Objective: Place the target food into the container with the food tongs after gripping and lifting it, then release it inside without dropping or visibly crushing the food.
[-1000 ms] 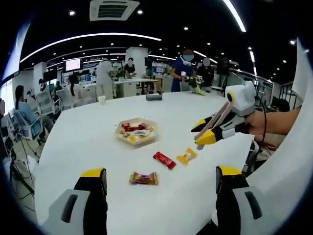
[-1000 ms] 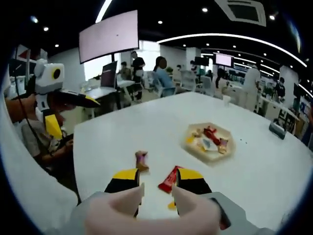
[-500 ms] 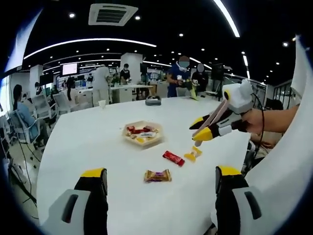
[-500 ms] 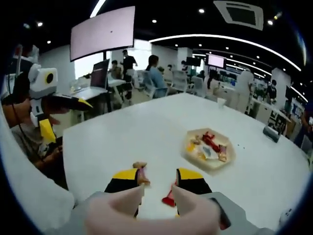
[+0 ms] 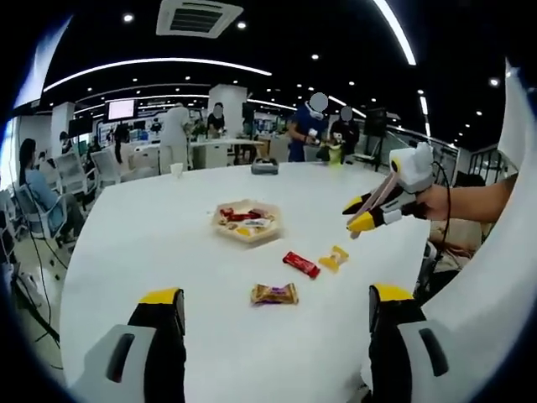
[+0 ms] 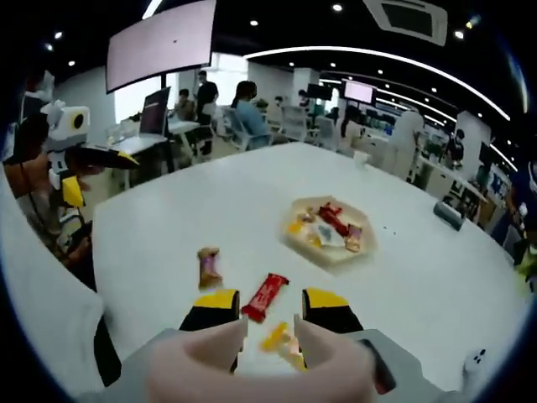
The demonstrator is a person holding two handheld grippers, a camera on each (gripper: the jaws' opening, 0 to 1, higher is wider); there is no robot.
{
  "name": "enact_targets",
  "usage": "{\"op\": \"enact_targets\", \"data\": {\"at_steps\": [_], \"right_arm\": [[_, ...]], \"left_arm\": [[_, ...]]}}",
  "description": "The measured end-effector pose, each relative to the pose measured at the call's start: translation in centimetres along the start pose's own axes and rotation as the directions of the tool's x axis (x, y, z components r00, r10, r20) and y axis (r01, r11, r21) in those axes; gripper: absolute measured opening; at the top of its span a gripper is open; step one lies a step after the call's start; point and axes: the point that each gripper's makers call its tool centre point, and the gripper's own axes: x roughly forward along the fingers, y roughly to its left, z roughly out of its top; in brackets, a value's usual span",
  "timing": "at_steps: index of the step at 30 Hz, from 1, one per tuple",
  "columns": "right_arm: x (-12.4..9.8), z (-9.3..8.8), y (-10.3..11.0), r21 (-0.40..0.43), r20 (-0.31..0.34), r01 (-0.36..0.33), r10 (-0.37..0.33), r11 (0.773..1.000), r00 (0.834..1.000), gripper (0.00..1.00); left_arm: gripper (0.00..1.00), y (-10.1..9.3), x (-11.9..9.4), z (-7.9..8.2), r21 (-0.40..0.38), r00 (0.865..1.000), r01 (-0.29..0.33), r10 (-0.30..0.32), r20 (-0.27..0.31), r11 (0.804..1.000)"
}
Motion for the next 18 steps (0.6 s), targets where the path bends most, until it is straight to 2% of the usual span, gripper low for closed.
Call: {"op": "enact_targets", "data": {"at_steps": [3,5,9,13,18], "right_arm": [[-0.7,-1.3,-1.9,0.012,-0.008,0.007,-0.007,1.0,1.0,0.29],[-0.6,-2.1,-2.7,0.017,-0.019,0.001,-0.001,1.0,1.0,0.29],[0.3,-2.3,-3.0,0.019,-0.017,-0.037,0.037,0.999,0.999,0.29],[1.7,-1.2,-2.0,0.038,0.02,-0.094,0.093,0.995,0.995,0.29],[4.4,-0.2,1.2,0.009,0.048,-0.188,0.188,0.982,0.981,0.29]], "left_arm": [[0.91,-0.5,0.7,0.4,-0.01,1.0,0.001,-0.001,-0.001,1.0],[0.91,-0.8,1.3,0.7,0.007,1.0,-0.022,0.022,-0.022,1.0],[0.91,-1.3,1.4,2.0,-0.021,0.998,-0.061,0.061,-0.008,0.998],[0.91,-1.5,1.1,2.0,-0.014,0.994,-0.101,0.1,-0.031,0.995],[0.91,-1.5,0.0,1.3,-0.031,0.987,-0.154,0.152,-0.05,0.988]]}}
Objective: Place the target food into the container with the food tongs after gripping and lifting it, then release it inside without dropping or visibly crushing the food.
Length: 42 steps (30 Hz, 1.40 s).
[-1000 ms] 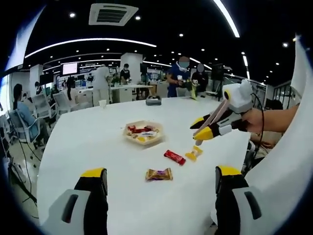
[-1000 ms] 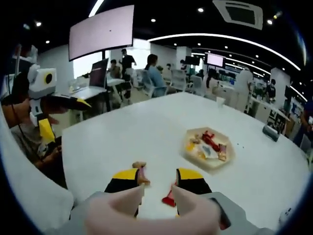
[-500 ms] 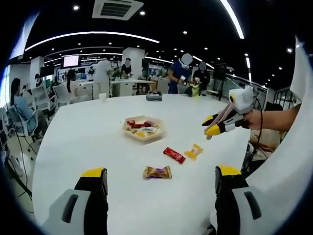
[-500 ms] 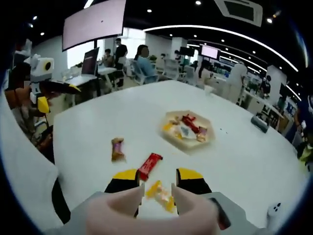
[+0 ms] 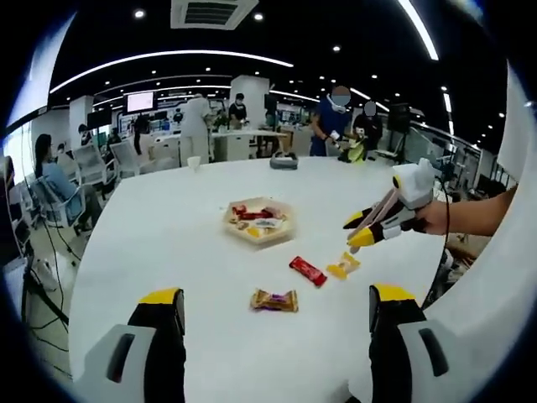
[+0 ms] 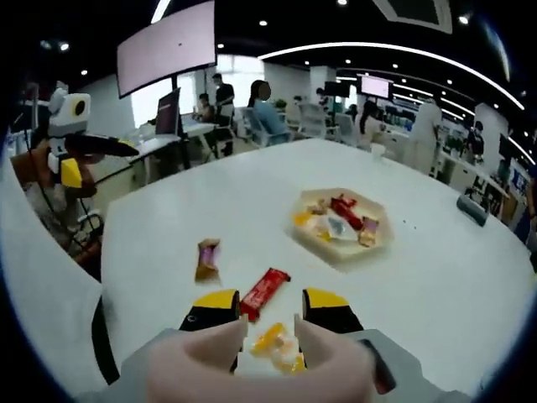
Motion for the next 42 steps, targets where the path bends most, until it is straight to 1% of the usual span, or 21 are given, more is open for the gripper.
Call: {"op": "enact_targets", "data": {"at_steps": [1,2,3,4,6,7,8,10,12,15,17,22,26,29,32,36,41,42], "right_arm": [[0.7,0.2,0.8,0.006,0.009,-0.031,0.031,1.0,0.999,0.29],[1.2,0.2,1.3,0.014,0.012,-0.046,0.046,0.999,0.999,0.29],[1.7,0.2,1.8,0.018,0.013,-0.06,0.06,0.998,0.998,0.29],[2.3,0.1,2.6,0.016,0.006,-0.083,0.082,0.996,0.997,0.29],[3.2,-0.1,3.7,-0.001,-0.004,-0.107,0.107,0.994,0.994,0.29],[3.6,-0.1,4.3,0.007,-0.006,-0.121,0.121,0.993,0.993,0.29],[3.9,-0.1,4.8,0.009,-0.007,-0.136,0.136,0.991,0.991,0.29],[4.7,-0.1,5.7,-0.008,-0.017,-0.159,0.158,0.987,0.987,0.29],[5.3,0.3,6.3,-0.011,-0.012,-0.179,0.179,0.984,0.984,0.29],[5.9,1.0,6.8,-0.01,-0.007,-0.189,0.189,0.982,0.982,0.29],[6.2,1.2,7.3,-0.02,-0.013,-0.199,0.199,0.98,0.98,0.29],[6.6,1.2,8.0,-0.032,-0.026,-0.218,0.217,0.976,0.976,0.29],[6.9,1.4,8.5,-0.048,-0.043,-0.225,0.223,0.973,0.974,0.29],[7.0,1.8,8.7,-0.049,-0.04,-0.232,0.231,0.971,0.972,0.29],[7.1,2.2,9.0,-0.05,-0.037,-0.241,0.239,0.969,0.97,0.28],[7.4,2.4,9.2,-0.056,-0.042,-0.243,0.241,0.968,0.97,0.28],[7.3,2.5,9.2,-0.039,-0.039,-0.239,0.238,0.97,0.971,0.27],[7.3,2.4,9.1,-0.045,-0.048,-0.236,0.234,0.971,0.971,0.27]], "left_arm": [[0.91,0.2,-0.2,-0.4,-0.005,1.0,-0.015,0.015,-0.009,1.0],[0.9,0.3,-0.4,-0.7,-0.022,1.0,-0.023,0.023,-0.019,0.999],[0.9,0.2,-0.6,-0.8,-0.06,1.0,-0.028,0.027,-0.012,0.998],[0.91,0.1,-0.8,-0.5,-0.082,1.0,-0.024,0.025,0.007,0.996],[0.92,0.0,-0.8,-0.6,-0.072,1.0,-0.024,0.024,0.001,0.997],[0.91,0.0,-0.9,-0.7,-0.068,1.0,-0.026,0.026,-0.002,0.997],[0.9,0.3,-1.1,-0.9,-0.042,0.999,-0.045,0.045,-0.017,0.998],[0.9,0.4,-1.4,-1.0,-0.042,0.998,-0.056,0.055,-0.017,0.998],[0.91,0.4,-1.7,-1.3,-0.069,0.998,-0.057,0.057,-0.008,0.996],[0.9,0.1,-1.9,-2.6,-0.069,0.998,-0.053,0.051,-0.037,0.996],[0.9,-0.1,-1.9,-3.0,-0.07,0.998,-0.044,0.041,-0.045,0.997],[0.9,-0.2,-2.0,-3.4,-0.071,0.998,-0.036,0.032,-0.054,0.997],[0.9,0.2,-2.4,-3.2,-0.071,0.998,-0.039,0.036,-0.048,0.997],[0.9,0.6,-2.8,-3.4,-0.056,0.998,-0.044,0.041,-0.054,0.997],[0.9,1.0,-3.0,-3.2,-0.055,0.998,-0.052,0.049,-0.049,0.997],[0.9,1.7,-2.8,-2.4,-0.048,0.998,-0.056,0.054,-0.037,0.997],[0.9,2.7,-2.3,-0.8,-0.027,0.998,-0.055,0.054,-0.016,0.998],[0.9,3.0,-2.2,-0.4,-0.02,0.999,-0.054,0.054,-0.009,0.998]]}}
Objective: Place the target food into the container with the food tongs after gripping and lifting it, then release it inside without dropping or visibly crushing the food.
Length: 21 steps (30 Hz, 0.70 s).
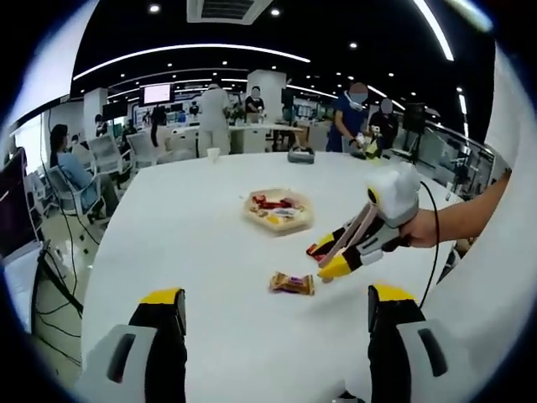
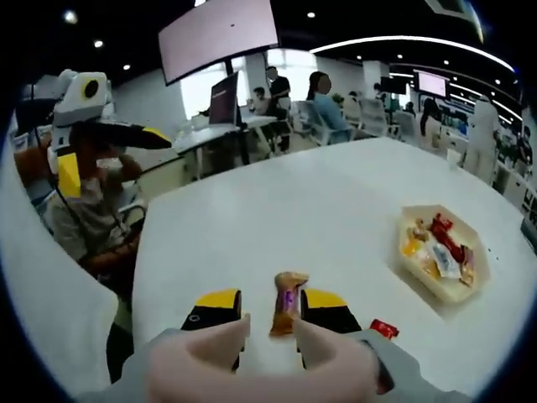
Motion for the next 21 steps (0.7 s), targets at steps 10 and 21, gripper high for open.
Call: {"op": "enact_targets", "data": {"at_steps": [10,21], "right_arm": [[-0.3,0.2,-1.2,0.015,-0.002,0.024,-0.024,1.0,1.0,0.27],[-0.6,0.8,-1.5,0.008,-0.015,0.018,-0.018,1.0,1.0,0.27]], "left_arm": [[0.9,0.4,1.1,2.0,0.047,1.0,0.027,-0.027,0.004,0.999],[0.89,0.1,1.1,2.1,0.04,1.0,0.029,-0.03,0.007,0.999]]}}
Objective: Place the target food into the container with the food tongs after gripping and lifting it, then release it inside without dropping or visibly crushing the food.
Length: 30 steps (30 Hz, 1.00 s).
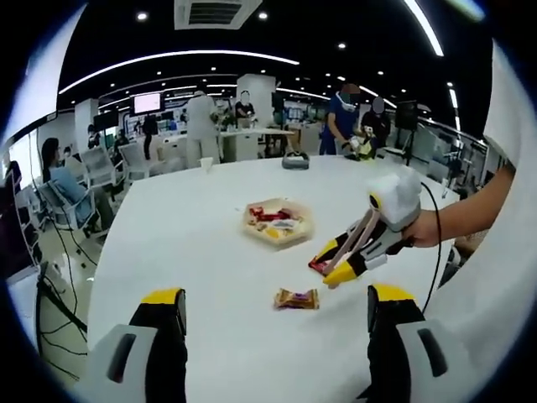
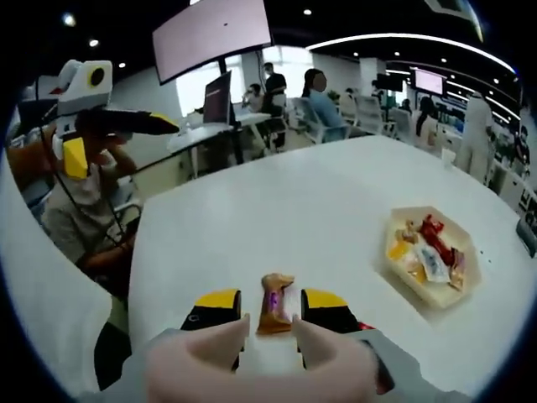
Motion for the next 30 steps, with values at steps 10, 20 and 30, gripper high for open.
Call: {"op": "enact_targets", "data": {"at_steps": [10,20,30], "right_arm": [[0.5,0.7,-1.0,-0.02,0.008,0.009,-0.008,1.0,1.0,0.28],[1.0,-0.4,-1.3,0.002,0.024,0.037,-0.037,0.999,0.999,0.28],[0.9,-0.4,-2.5,0.047,0.042,0.067,-0.069,0.997,0.997,0.28]], "left_arm": [[0.89,0.7,-0.1,-0.5,-0.005,1.0,-0.011,0.011,0.004,1.0],[0.88,0.3,0.4,-2.0,-0.034,1.0,-0.023,0.023,0.003,0.999],[0.88,-0.5,0.9,-2.5,-0.033,1.0,-0.009,0.009,-0.007,0.999]]}}
